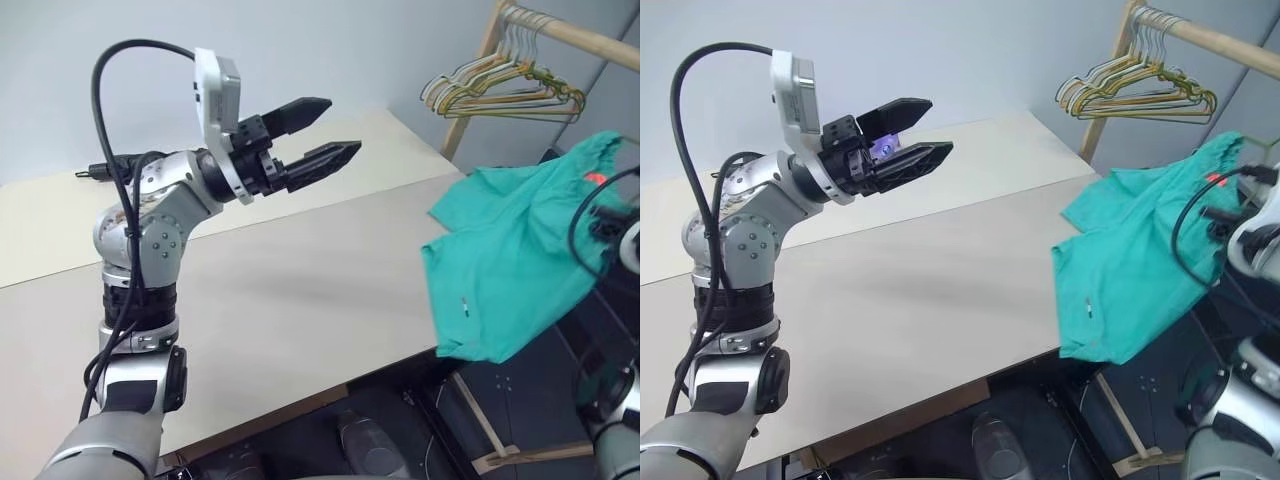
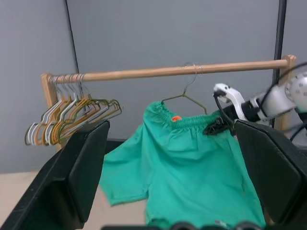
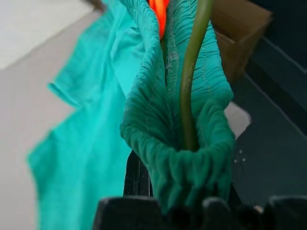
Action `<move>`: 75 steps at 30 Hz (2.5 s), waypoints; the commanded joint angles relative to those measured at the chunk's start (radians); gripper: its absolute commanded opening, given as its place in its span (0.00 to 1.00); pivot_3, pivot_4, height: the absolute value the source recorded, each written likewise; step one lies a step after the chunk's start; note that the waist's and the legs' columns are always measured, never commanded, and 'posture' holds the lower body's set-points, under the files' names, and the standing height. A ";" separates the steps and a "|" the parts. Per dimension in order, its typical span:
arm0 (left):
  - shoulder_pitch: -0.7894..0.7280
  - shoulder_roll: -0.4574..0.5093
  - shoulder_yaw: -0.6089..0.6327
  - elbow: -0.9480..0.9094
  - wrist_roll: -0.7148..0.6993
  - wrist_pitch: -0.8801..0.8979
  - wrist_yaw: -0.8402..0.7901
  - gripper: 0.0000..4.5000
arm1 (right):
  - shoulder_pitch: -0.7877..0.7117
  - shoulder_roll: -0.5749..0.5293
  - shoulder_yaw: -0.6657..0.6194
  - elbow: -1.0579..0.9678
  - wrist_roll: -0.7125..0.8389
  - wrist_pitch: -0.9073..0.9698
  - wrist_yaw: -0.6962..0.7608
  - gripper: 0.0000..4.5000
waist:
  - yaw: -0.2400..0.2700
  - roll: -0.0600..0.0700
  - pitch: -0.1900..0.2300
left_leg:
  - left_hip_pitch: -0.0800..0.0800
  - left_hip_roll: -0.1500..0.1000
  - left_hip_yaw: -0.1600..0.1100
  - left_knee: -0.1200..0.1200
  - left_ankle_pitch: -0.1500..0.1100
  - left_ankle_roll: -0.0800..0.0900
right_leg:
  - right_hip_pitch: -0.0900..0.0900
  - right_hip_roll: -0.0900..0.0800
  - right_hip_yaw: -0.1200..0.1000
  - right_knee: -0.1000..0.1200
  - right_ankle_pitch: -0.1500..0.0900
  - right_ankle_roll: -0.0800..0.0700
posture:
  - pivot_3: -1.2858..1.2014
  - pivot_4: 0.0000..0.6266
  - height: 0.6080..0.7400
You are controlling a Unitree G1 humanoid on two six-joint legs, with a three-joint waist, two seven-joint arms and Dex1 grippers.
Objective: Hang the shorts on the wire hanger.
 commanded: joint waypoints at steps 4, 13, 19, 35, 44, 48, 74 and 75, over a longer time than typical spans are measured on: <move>0.004 0.016 0.014 -0.039 0.001 -0.032 0.008 0.99 | -0.197 -0.084 -0.028 0.258 -0.119 -0.054 -0.054 0.00 | -0.015 0.001 -0.001 | 0.000 0.000 0.001 -0.001 0.000 0.000 | 0.000 0.000 0.001 -0.001 0.000 0.000 | 0.40 0.05 1.00; 0.023 0.042 0.011 -0.053 0.005 -0.049 0.004 0.99 | -0.315 -0.130 -0.097 0.537 -0.176 -0.193 -0.100 0.00 | -0.021 0.002 -0.001 | 0.004 -0.001 0.005 -0.003 0.000 0.000 | 0.001 0.000 0.005 -0.001 0.000 0.001 | 0.41 0.04 1.00; 0.024 0.054 0.003 -0.065 0.006 -0.047 0.006 1.00 | -0.257 -0.069 -0.119 0.471 -0.170 -0.154 -0.102 0.20 | -0.020 0.002 -0.002 | 0.005 0.000 0.006 -0.004 0.000 0.000 | 0.002 0.000 0.006 -0.002 0.000 0.001 | 0.41 0.04 1.00; 0.013 0.068 -0.010 -0.055 0.007 -0.048 -0.024 1.00 | -0.053 -0.009 0.085 -0.011 -0.226 -0.204 -0.076 1.00 | -0.023 0.005 -0.003 | 0.007 -0.001 0.006 -0.004 0.000 0.000 | 0.002 0.000 0.007 -0.003 0.000 0.002 | 0.40 0.03 1.00; 0.003 0.083 -0.016 -0.041 0.018 -0.051 -0.033 1.00 | 0.068 0.040 0.145 -0.303 -0.318 -0.332 -0.115 1.00 | -0.020 0.006 -0.004 | 0.006 -0.001 0.006 -0.005 0.000 0.000 | 0.002 0.000 0.008 -0.003 0.000 0.002 | 0.41 0.04 1.00; 0.030 0.075 -0.013 -0.042 0.067 -0.101 -0.004 1.00 | 0.121 0.022 0.173 -0.468 -0.305 -0.465 -0.041 1.00 | -0.021 0.006 -0.004 | 0.007 -0.001 0.006 -0.006 0.000 0.000 | 0.001 0.000 0.008 -0.003 0.000 0.002 | 0.41 0.03 1.00; 0.555 0.407 0.146 -0.435 0.076 0.020 0.003 1.00 | 0.202 0.128 0.659 -0.126 0.092 -1.152 1.047 1.00 | 0.262 -0.005 0.018 | 0.003 0.001 0.005 -0.011 -0.002 0.002 | -0.003 0.000 0.004 -0.007 0.000 0.002 | 0.55 0.11 1.00; 0.562 0.405 0.155 -0.442 0.070 0.022 0.009 1.00 | 0.204 0.124 0.656 -0.128 0.096 -1.151 1.055 1.00 | 0.277 -0.005 0.018 | 0.002 0.001 0.006 -0.010 -0.002 0.002 | -0.004 0.000 0.004 -0.008 0.000 0.001 | 0.55 0.10 1.00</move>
